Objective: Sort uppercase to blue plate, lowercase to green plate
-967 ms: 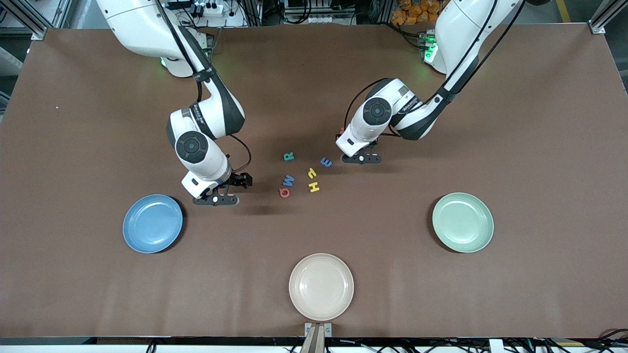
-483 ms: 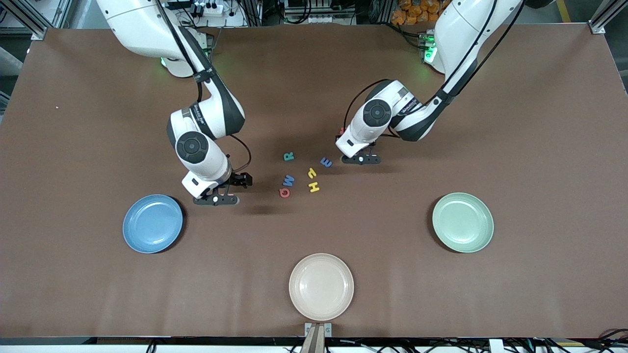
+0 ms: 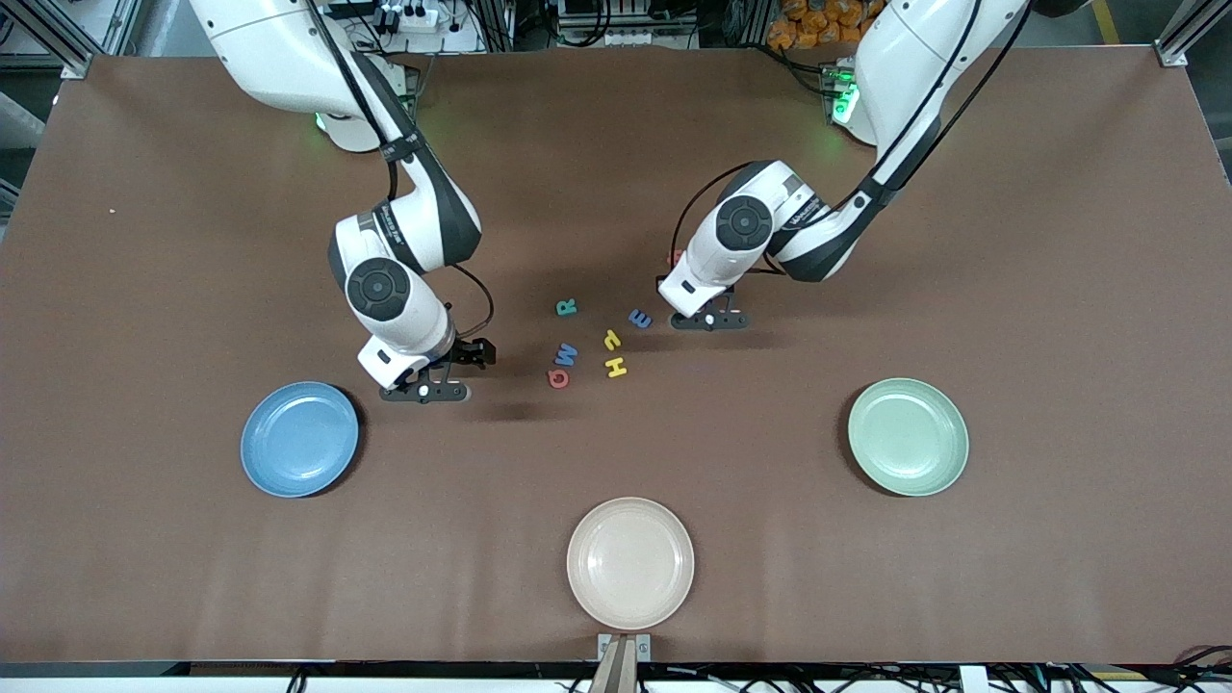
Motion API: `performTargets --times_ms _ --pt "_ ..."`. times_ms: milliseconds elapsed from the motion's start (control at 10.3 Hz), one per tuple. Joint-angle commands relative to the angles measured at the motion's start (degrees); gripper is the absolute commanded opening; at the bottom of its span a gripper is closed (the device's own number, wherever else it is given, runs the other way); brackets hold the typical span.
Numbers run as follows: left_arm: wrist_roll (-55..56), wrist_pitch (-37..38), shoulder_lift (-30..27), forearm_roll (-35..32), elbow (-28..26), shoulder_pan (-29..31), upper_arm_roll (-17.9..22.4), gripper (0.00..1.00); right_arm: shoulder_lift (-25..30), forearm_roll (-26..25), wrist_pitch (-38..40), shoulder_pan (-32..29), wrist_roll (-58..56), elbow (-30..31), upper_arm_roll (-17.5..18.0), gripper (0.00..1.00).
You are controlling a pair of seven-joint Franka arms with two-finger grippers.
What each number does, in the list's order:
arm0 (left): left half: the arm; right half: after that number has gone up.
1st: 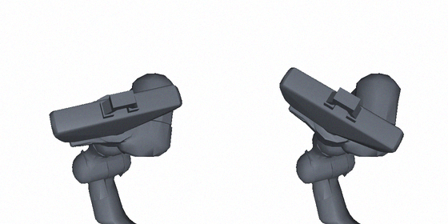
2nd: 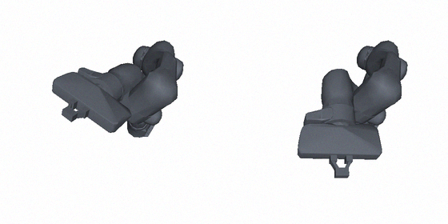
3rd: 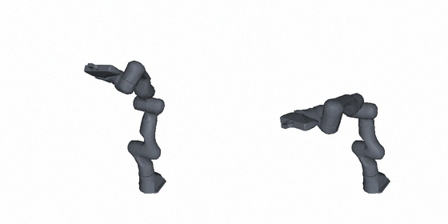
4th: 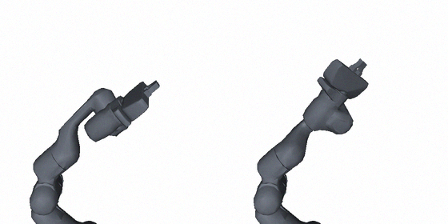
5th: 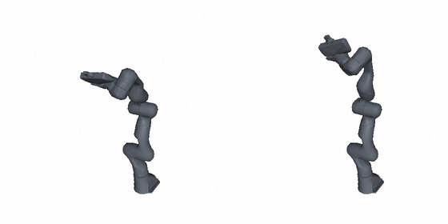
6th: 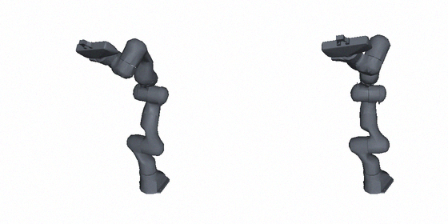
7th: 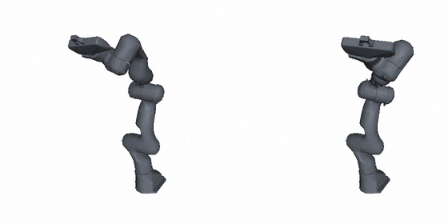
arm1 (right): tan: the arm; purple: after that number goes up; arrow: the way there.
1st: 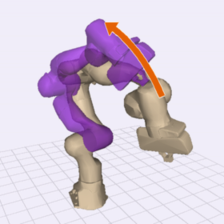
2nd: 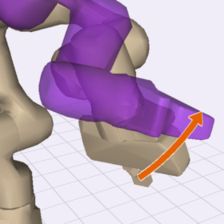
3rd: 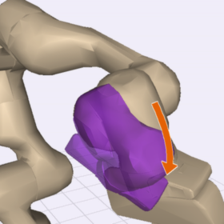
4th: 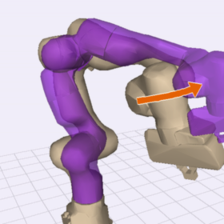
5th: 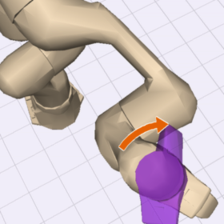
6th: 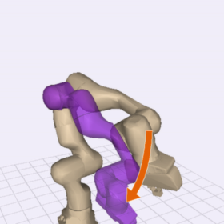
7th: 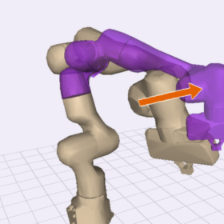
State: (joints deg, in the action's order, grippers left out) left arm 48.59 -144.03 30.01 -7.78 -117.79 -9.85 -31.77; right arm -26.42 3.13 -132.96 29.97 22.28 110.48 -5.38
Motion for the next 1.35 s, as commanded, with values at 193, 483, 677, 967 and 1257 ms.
performTargets --times_ms 193,483,677,967,1257 --pt "-0.2 7.5 -9.9 -1.1 1.3 11.8 -0.5 0.00 -1.3 2.4 -0.5 5.2 2.3 0.3 0.5 1.00" --pt "-8.2 9.4 -11.0 -0.9 3.2 22.6 -0.4 0.00 -1.4 3.3 -2.3 13.1 7.2 0.3 0.5 1.00" --pt "-16.8 9.4 -9.9 -0.6 5.2 27.6 0.5 0.00 -1.4 3.2 -4.1 17.3 7.7 0.4 0.4 1.00" --pt "-32.6 9.4 -7.0 1.2 8.7 29.4 6.7 0.00 -1.7 2.5 -9.4 19.5 7.2 2.6 0.4 1.00" --pt "-35.8 9.4 -6.4 6.2 9.5 29.5 8.0 0.00 -3.3 -0.2 -10.3 19.9 6.9 3.1 0.4 1.00"
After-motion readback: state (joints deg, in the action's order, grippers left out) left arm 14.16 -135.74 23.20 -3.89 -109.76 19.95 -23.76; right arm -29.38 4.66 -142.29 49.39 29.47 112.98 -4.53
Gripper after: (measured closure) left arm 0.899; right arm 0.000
